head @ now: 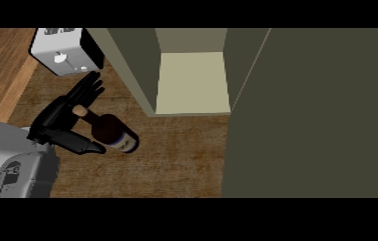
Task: Pick up the wine, place it into the cabinet and close the cabinet
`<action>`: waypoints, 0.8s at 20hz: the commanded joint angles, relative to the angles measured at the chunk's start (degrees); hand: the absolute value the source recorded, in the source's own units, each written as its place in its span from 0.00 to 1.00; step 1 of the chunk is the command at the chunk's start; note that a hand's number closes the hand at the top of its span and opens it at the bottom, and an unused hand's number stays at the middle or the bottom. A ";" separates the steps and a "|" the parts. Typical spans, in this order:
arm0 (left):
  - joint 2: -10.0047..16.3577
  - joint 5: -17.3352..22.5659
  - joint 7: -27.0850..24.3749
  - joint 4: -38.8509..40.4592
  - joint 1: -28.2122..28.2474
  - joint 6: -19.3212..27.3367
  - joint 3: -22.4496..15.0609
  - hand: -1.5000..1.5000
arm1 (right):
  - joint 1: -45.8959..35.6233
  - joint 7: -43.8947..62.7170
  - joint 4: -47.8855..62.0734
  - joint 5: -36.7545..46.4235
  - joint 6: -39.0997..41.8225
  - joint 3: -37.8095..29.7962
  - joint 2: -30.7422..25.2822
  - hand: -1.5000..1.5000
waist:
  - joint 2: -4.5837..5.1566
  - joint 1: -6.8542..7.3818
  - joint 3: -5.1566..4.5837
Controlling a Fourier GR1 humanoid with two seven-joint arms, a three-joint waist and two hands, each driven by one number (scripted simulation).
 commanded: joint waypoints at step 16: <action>-0.88 -10.07 -21.27 22.95 -1.50 -1.84 -3.85 0.00 | 5.43 2.97 -14.09 -3.88 0.68 0.01 -1.63 0.00 | 0.03 -0.04 0.00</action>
